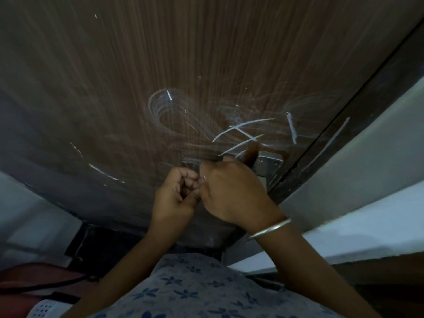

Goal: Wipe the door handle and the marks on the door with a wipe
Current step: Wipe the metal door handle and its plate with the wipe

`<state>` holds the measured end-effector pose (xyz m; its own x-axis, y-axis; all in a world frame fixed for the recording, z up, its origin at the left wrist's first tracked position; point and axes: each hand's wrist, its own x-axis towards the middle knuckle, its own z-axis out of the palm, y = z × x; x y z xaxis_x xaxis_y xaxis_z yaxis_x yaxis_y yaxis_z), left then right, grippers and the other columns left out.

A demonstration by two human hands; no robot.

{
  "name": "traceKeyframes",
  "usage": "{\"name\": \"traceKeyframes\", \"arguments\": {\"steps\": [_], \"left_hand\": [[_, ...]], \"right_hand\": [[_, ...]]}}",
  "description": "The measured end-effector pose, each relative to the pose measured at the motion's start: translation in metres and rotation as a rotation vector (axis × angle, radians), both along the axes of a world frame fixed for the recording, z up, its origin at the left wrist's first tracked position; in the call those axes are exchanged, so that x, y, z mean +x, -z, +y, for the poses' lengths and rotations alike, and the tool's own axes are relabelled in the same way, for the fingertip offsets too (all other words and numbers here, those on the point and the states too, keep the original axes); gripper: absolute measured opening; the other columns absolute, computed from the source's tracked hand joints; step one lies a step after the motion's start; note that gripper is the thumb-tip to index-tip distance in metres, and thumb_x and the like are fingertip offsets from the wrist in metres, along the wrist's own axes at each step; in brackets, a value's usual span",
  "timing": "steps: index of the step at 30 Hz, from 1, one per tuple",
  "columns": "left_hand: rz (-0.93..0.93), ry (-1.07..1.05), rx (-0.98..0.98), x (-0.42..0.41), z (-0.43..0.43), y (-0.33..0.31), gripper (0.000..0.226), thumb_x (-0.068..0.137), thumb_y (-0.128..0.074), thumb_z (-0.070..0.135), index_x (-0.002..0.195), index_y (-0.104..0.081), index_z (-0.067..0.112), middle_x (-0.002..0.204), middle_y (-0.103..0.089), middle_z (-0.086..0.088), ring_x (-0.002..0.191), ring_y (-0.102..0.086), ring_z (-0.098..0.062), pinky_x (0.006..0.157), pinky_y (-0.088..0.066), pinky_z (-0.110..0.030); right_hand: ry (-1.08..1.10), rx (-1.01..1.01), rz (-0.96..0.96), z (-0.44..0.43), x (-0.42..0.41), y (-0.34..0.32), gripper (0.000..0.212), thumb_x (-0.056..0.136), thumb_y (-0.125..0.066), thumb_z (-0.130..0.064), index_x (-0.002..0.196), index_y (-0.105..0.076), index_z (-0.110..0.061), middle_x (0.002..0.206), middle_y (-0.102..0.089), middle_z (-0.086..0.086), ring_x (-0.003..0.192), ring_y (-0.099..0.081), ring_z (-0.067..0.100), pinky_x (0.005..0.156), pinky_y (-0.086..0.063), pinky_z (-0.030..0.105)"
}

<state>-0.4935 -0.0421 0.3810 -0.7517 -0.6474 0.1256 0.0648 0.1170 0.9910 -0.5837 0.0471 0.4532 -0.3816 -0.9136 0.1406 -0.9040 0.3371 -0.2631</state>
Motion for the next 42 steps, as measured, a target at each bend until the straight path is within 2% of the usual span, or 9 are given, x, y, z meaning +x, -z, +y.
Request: {"name": "traceKeyframes", "arguments": {"steps": [4,8,12,18,21,25,30,34,42], "left_hand": [[-0.005,-0.010,0.024,0.000,0.000,-0.003,0.035,0.081,-0.062,-0.005,0.086,-0.053,0.028,0.074,-0.061,-0.003,0.069,-0.056,-0.016,0.067,-0.049,-0.035],[-0.020,-0.003,0.030,-0.001,0.000,-0.003,0.036,0.079,-0.063,-0.005,0.087,-0.052,0.028,0.072,-0.060,-0.002,0.067,-0.057,-0.008,0.066,-0.050,-0.026],[-0.027,-0.004,0.020,-0.002,0.000,-0.003,0.033,0.078,-0.067,-0.001,0.086,-0.053,0.027,0.072,-0.061,0.002,0.066,-0.058,-0.005,0.063,-0.050,-0.021],[-0.031,-0.029,-0.014,-0.002,0.003,-0.002,0.038,0.077,-0.064,-0.008,0.086,-0.054,0.028,0.073,-0.060,0.002,0.063,-0.055,0.000,0.061,-0.046,-0.014],[-0.029,-0.040,-0.023,-0.003,0.003,-0.002,0.040,0.077,-0.063,-0.010,0.085,-0.054,0.028,0.072,-0.058,0.001,0.062,-0.053,-0.001,0.061,-0.046,-0.013],[-0.046,-0.044,-0.058,-0.005,0.002,-0.002,0.042,0.077,-0.064,-0.010,0.086,-0.053,0.030,0.074,-0.059,-0.001,0.067,-0.054,-0.015,0.063,-0.047,-0.024],[-0.055,-0.071,-0.086,-0.002,0.000,-0.003,0.045,0.075,-0.067,-0.008,0.087,-0.054,0.034,0.074,-0.060,0.005,0.065,-0.054,-0.007,0.064,-0.047,-0.014],[-0.049,-0.079,-0.082,-0.001,0.000,-0.003,0.043,0.075,-0.068,-0.005,0.085,-0.056,0.035,0.070,-0.061,0.010,0.063,-0.054,-0.005,0.063,-0.047,-0.014],[-0.034,-0.037,-0.076,-0.003,0.001,-0.005,0.040,0.077,-0.066,-0.006,0.085,-0.056,0.031,0.073,-0.058,0.006,0.059,-0.050,0.000,0.061,-0.045,-0.011]], "right_hand": [[0.062,0.035,0.170,0.007,0.000,-0.001,0.035,0.093,-0.038,-0.044,0.091,-0.057,-0.014,0.089,-0.066,0.007,0.093,-0.052,0.026,0.071,-0.027,0.033],[0.056,0.078,0.221,0.009,0.003,0.000,0.033,0.092,-0.041,-0.042,0.095,-0.055,-0.012,0.091,-0.066,0.009,0.094,-0.051,0.028,0.071,-0.032,0.035],[0.052,0.023,-0.112,0.009,-0.004,0.000,0.024,0.088,-0.057,-0.027,0.107,-0.050,-0.014,0.097,-0.062,0.008,0.099,-0.050,0.024,0.071,-0.036,0.028],[0.100,0.015,-0.401,0.016,-0.012,0.005,0.045,0.082,-0.066,-0.013,0.120,-0.046,-0.025,0.115,-0.052,0.004,0.105,-0.050,0.016,0.081,-0.039,0.024],[0.088,0.025,-0.294,0.018,-0.006,0.001,0.040,0.079,-0.064,-0.008,0.114,-0.049,-0.021,0.107,-0.055,0.008,0.099,-0.050,0.022,0.079,-0.043,0.032],[0.021,0.058,0.109,0.012,0.006,-0.004,0.021,0.078,-0.058,-0.014,0.098,-0.053,-0.015,0.096,-0.063,0.007,0.095,-0.047,0.027,0.071,-0.022,0.033],[0.177,0.106,0.287,0.027,0.002,0.003,0.023,0.087,-0.051,-0.039,0.100,-0.058,-0.021,0.088,-0.068,0.002,0.087,-0.058,0.025,0.080,-0.032,0.037],[0.196,0.092,0.200,0.037,-0.003,0.009,0.038,0.090,-0.045,-0.052,0.113,-0.052,-0.022,0.096,-0.066,0.002,0.087,-0.063,0.025,0.077,-0.039,0.034],[0.090,0.028,0.045,0.040,-0.011,0.006,0.017,0.094,-0.045,-0.029,0.102,-0.052,-0.016,0.093,-0.061,0.004,0.079,-0.061,0.023,0.060,-0.035,0.027]]}}
